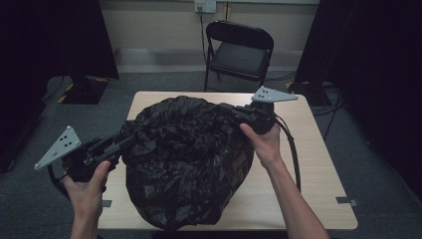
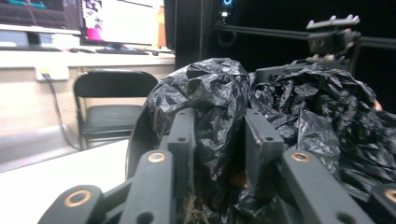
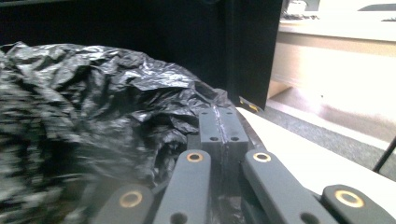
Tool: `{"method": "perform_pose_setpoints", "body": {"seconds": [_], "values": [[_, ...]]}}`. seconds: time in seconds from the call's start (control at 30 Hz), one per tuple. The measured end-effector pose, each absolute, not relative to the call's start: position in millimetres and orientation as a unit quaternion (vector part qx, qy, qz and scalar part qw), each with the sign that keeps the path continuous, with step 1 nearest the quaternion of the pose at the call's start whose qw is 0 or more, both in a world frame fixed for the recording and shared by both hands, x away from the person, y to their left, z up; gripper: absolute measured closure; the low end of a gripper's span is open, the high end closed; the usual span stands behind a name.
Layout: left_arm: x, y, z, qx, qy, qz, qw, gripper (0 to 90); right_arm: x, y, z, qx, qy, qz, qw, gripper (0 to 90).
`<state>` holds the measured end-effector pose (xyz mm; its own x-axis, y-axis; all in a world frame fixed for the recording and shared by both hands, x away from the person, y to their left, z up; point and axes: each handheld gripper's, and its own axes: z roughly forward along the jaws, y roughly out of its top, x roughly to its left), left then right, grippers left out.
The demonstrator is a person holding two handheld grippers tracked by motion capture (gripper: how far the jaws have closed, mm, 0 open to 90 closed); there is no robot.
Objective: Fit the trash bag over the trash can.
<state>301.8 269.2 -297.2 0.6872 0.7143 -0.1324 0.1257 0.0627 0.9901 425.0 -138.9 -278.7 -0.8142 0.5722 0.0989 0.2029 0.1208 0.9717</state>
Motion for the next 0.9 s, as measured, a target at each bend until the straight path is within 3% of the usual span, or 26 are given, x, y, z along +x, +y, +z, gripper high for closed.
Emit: {"method": "perform_pose_setpoints", "body": {"seconds": [0.13, 0.27, 0.47, 0.67, 0.8, 0.9], "values": [[311, 273, -307, 0.648, 0.346, 0.23, 0.638, 71.7, 438, -142, -291, 0.291, 0.733, 0.595, 0.152, 90.0], [313, 281, -314, 0.627, 0.35, 0.215, 0.662, 71.5, 441, -148, -305, 0.305, 0.735, 0.587, 0.147, 90.0], [312, 290, -315, 0.62, 0.379, 0.217, 0.652, 57.7, 438, -151, -313, 0.309, 0.742, 0.573, 0.161, 90.0], [298, 295, -313, 0.614, 0.365, 0.218, 0.665, 40.6, 431, -159, -302, 0.316, 0.726, 0.585, 0.176, 62.3], [290, 290, -308, 0.615, 0.348, 0.22, 0.672, 30.6, 421, -166, -294, 0.311, 0.715, 0.599, 0.184, 51.7], [287, 289, -304, 0.613, 0.347, 0.224, 0.673, 28.8, 410, -171, -286, 0.305, 0.702, 0.616, 0.186, 46.3]]}}
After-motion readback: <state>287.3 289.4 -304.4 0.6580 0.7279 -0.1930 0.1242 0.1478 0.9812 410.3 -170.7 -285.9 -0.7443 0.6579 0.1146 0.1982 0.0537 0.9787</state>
